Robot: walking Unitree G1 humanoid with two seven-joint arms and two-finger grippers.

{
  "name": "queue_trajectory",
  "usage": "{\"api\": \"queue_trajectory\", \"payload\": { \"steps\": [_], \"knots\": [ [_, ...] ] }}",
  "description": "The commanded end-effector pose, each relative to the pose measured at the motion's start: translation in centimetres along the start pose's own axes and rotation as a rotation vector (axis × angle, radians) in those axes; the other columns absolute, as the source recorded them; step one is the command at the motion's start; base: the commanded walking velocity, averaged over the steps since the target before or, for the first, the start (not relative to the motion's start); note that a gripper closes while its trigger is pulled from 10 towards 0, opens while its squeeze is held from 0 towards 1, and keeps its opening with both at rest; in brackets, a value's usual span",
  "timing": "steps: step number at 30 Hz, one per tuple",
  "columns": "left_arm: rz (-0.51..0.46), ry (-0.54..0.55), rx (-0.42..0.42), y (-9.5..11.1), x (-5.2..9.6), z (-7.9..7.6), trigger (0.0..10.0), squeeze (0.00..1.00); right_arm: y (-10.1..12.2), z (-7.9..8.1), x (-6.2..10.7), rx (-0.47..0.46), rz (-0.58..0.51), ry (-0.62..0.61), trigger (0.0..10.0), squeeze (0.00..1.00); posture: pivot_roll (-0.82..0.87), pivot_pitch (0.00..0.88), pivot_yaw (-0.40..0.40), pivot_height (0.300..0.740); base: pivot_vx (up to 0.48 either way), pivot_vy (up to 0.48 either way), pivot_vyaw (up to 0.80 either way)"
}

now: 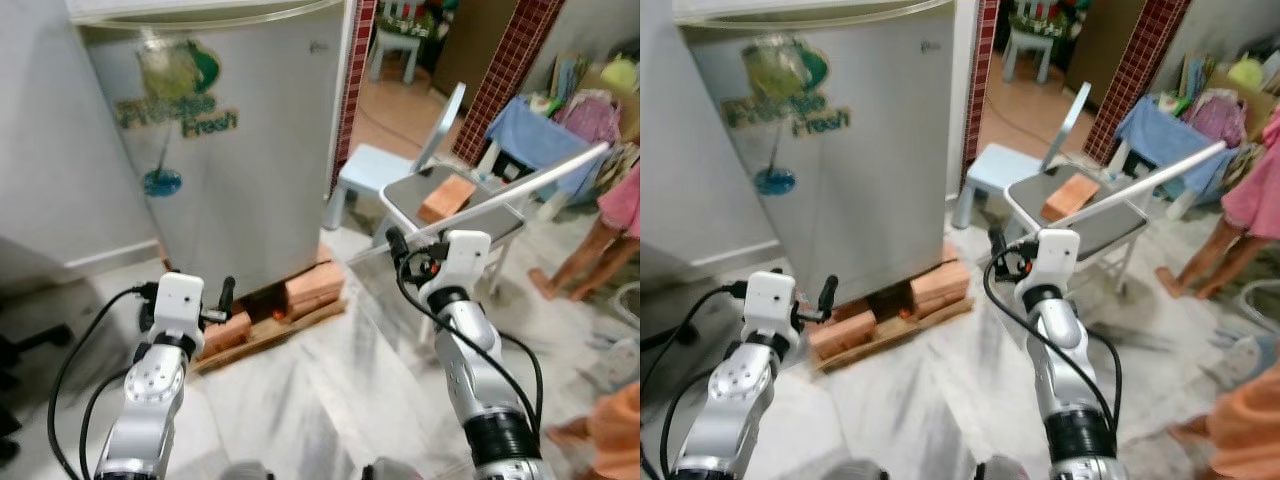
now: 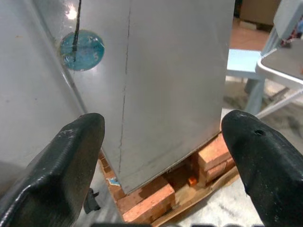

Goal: Restocking fridge

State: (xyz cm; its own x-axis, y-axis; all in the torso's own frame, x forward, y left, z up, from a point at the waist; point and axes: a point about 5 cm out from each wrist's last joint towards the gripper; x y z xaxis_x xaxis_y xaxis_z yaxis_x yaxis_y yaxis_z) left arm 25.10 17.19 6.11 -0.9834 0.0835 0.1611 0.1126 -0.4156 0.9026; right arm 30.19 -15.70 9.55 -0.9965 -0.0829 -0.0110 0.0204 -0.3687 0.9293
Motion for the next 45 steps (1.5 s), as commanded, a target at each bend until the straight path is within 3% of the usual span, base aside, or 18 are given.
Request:
{"api": "queue_trajectory", "payload": {
  "steps": [1, 7, 14, 28, 36, 45],
  "knots": [
    [-0.018, -0.031, 0.006, 0.33, -0.03, -0.67, 10.0, 0.00, -0.03, -1.05, 0.22, 0.003, 0.004, -0.033, 10.0, 0.00, 0.10, 0.000, -0.011, 0.740, 0.000, 0.480, 0.00],
    [-0.052, -0.009, -0.023, 0.79, -0.14, -0.48, 10.0, 0.00, 0.06, -1.06, 0.06, 0.006, -0.002, -0.038, 10.0, 0.00, 0.10, 0.000, -0.012, 0.740, 0.000, 0.291, 0.00],
    [0.000, -0.024, 0.052, 0.59, -0.12, -0.43, 10.0, 0.00, 0.07, -1.04, 0.02, 0.009, -0.011, -0.048, 10.0, 0.00, 0.10, 0.000, -0.003, 0.740, 0.000, 0.000, 0.00],
    [-0.034, -0.021, 0.018, 0.79, -0.16, -0.25, 10.0, 0.00, 0.03, -1.16, -0.01, 0.006, -0.019, -0.060, 10.0, 0.00, 0.11, 0.000, 0.003, 0.740, 0.000, 0.000, 0.00],
    [-0.027, -0.014, -0.003, 0.79, -0.48, -0.23, 10.0, 0.00, -0.03, -0.66, -0.39, 0.011, -0.021, -0.050, 10.0, 0.00, 0.11, 0.000, -0.003, 0.740, 0.000, 0.436, 0.00],
    [-0.054, -0.046, -0.004, 1.03, -0.43, -0.11, 10.0, 0.00, -0.17, -0.62, -0.32, 0.018, -0.021, -0.046, 10.0, 0.00, 0.11, 0.000, -0.007, 0.740, 0.355, 0.322, 0.00]
  ]
}}
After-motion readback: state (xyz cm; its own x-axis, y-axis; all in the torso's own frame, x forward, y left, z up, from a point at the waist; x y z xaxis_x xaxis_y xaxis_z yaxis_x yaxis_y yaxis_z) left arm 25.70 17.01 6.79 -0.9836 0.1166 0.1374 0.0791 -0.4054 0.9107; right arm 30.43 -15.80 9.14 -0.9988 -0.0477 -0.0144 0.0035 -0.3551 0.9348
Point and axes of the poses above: a point about 5 cm out from each wrist's last joint towards the gripper, its own x axis pointing back from the gripper into the wrist, its own y axis along the axis of the wrist's last joint, z = x × y, and after that the axes turned 15 degrees about -x, right-handed
